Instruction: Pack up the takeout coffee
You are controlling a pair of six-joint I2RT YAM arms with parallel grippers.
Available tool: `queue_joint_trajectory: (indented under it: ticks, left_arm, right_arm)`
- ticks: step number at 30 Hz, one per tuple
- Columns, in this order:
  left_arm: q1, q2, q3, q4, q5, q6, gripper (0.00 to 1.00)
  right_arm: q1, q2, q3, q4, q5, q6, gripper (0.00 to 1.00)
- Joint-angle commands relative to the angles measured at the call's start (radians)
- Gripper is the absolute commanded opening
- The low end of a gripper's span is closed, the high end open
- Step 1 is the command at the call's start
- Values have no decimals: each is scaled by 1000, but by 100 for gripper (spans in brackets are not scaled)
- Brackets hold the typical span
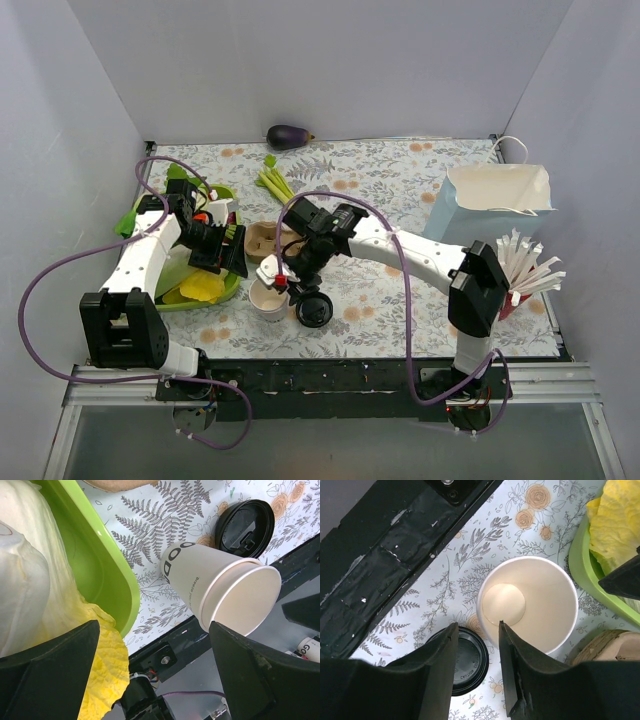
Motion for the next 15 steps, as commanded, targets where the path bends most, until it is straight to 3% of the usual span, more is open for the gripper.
queue_joint_trajectory:
  ticks: [1, 8, 14, 15]
  left_arm:
    - [-2, -24, -4, 12, -6, 0, 92]
    - [-2, -44, -23, 19, -14, 0, 92]
    - [-2, -41, -27, 29, -14, 0, 92]
    - [-2, -38, -26, 29, -14, 0, 92]
  right_arm:
    - [13, 62, 83, -91, 11, -83, 45]
    - [24, 96, 121, -97, 22, -86, 39]
    - [24, 124, 158, -128, 22, -91, 18]
    - [24, 124, 160, -128, 20, -93, 11]
